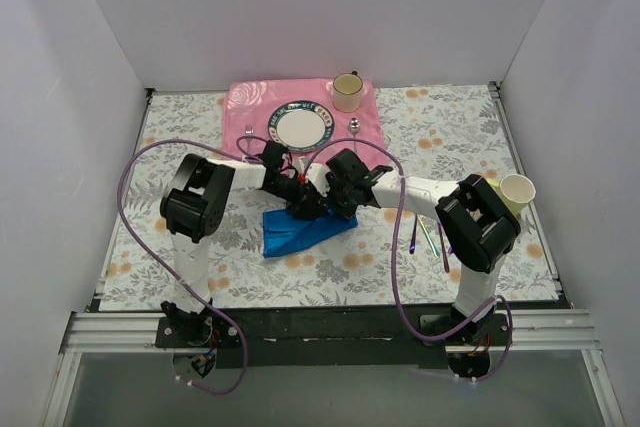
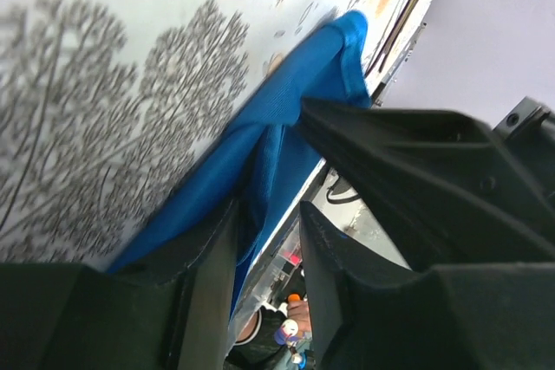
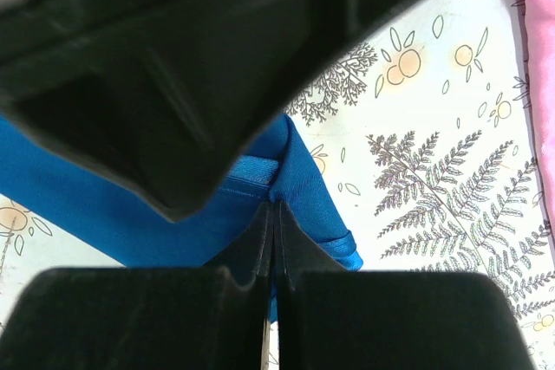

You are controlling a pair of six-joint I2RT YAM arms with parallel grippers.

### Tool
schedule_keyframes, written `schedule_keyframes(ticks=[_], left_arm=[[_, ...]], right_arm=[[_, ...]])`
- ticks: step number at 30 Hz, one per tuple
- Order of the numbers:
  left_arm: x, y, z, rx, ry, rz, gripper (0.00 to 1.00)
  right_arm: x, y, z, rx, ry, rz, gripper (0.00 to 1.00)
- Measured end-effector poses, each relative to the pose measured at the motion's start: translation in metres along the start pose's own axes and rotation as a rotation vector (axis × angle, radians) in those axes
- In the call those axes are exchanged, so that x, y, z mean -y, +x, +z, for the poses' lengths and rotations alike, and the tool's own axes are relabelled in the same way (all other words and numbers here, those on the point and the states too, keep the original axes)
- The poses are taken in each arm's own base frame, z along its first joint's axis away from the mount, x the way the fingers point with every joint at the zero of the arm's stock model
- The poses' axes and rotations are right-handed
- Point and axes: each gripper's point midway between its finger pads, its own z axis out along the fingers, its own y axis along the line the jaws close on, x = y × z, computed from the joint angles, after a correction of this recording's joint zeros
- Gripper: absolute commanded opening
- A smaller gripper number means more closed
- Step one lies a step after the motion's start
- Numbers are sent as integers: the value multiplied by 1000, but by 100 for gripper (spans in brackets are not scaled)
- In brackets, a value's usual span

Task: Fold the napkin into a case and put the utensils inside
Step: Fold the 2/3-rectangle-folded napkin at the center of the board.

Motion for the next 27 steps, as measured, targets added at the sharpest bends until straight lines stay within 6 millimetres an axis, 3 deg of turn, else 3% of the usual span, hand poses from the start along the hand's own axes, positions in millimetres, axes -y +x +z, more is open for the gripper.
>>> schedule_keyframes(ticks=[8, 10, 14, 16, 18, 22, 25, 27], left_arm=[[-8, 19, -15, -21, -39, -7, 38], [-9, 23, -17, -24, -48, -7, 33], [-12, 26, -18, -31, -58, 1, 13], [-13, 27, -18, -34, -61, 8, 10], [-13, 27, -18, -34, -64, 17, 11], [-10, 24, -20, -33, -67, 36, 32], [-9, 23, -20, -34, -70, 46, 32], [-10, 25, -20, -38, -73, 43, 26]], right_arm=[[1, -1, 1, 16, -5, 3, 1], [1, -1, 1, 16, -7, 5, 1], [2, -1, 1, 19, -11, 9, 1], [2, -1, 0, 21, -13, 11, 1], [2, -1, 0, 23, -17, 14, 1], [2, -1, 0, 25, -19, 15, 1], [2, -1, 0, 26, -21, 16, 1], [2, -1, 0, 26, -22, 16, 1]])
